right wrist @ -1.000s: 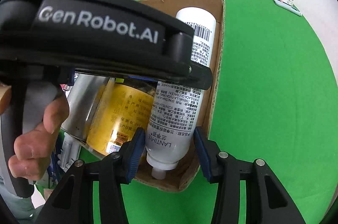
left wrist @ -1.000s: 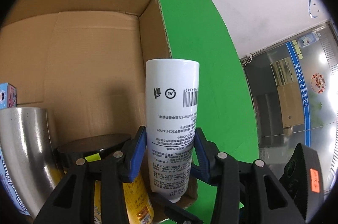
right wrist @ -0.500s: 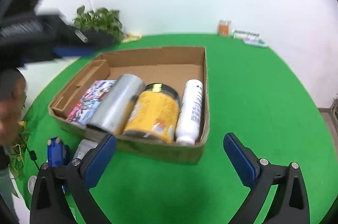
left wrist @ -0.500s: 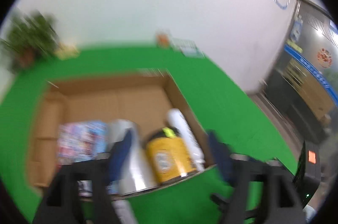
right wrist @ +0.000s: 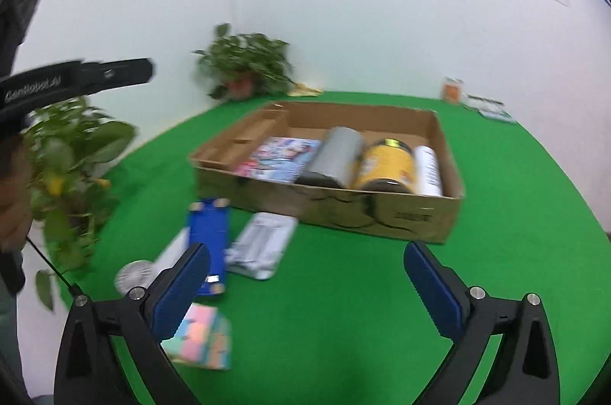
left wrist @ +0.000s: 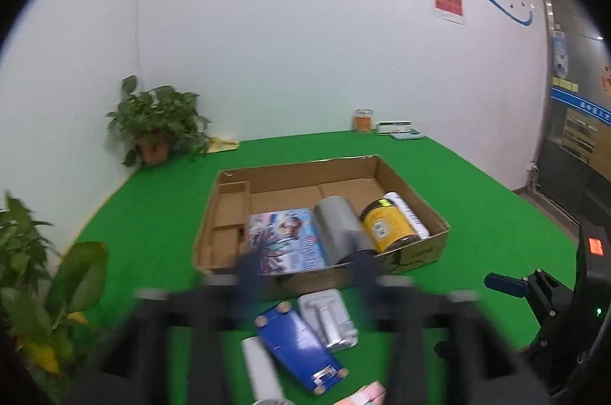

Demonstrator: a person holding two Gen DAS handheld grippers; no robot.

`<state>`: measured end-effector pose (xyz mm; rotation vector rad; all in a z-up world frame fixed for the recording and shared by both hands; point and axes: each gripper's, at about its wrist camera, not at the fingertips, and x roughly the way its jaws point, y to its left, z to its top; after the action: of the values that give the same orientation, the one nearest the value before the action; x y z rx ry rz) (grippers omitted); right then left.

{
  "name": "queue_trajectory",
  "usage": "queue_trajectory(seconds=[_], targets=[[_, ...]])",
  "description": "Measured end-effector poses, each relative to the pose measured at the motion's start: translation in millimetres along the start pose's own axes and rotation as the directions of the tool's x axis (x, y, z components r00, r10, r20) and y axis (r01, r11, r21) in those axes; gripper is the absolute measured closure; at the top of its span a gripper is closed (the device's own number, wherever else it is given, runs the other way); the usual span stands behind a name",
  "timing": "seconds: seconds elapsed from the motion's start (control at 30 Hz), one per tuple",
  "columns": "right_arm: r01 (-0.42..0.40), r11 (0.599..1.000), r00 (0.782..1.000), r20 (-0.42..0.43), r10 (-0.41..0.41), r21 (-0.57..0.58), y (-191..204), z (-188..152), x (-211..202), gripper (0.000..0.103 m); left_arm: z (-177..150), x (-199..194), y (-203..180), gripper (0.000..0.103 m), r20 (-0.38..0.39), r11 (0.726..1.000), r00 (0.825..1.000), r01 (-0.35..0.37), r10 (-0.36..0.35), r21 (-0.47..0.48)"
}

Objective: Organize rigid objects
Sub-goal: 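Grasp the pastel Rubik's cube with the right tool while the left tool grips it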

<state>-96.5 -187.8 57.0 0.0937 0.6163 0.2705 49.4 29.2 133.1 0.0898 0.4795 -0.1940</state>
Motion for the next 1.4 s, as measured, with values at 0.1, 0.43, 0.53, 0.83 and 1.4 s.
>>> queue_trajectory(seconds=[0.1, 0.43, 0.53, 0.83, 1.4], targets=[[-0.065, 0.998, 0.998, -0.015, 0.065, -0.006, 25.7, -9.8, -4.8, 0.001, -5.9, -18.4, 13.4, 0.001, 0.079, 0.997, 0.994, -0.069, 0.072, -0.04], [-0.169, 0.985, 0.965, -0.209, 0.158, -0.033, 88.6, -67.6, 33.4, 0.001, -105.5, 11.4, 41.5, 0.001, -0.171, 0.972, 0.983, 0.019, -0.06, -0.234], [-0.133, 0.99, 0.962, -0.246, 0.118, -0.046, 98.3, -81.5, 50.2, 0.001, -127.7, 17.4, 42.5, 0.001, -0.215, 0.964, 0.974, 0.017, -0.077, -0.265], [-0.124, 0.992, 0.932, -0.348, 0.105, -0.031, 106.2, -110.1, 86.0, 0.036, -155.0, 15.4, 48.8, 0.001, -0.258, 0.946, 0.958, 0.04, -0.128, -0.321], [-0.039, 0.999, 0.972, -0.231, 0.036, -0.01, 60.1, -150.9, 29.2, 0.044, -158.5, 77.8, -29.5, 0.003, -0.372, 0.782, 0.712, 0.409, -0.596, -0.47]])
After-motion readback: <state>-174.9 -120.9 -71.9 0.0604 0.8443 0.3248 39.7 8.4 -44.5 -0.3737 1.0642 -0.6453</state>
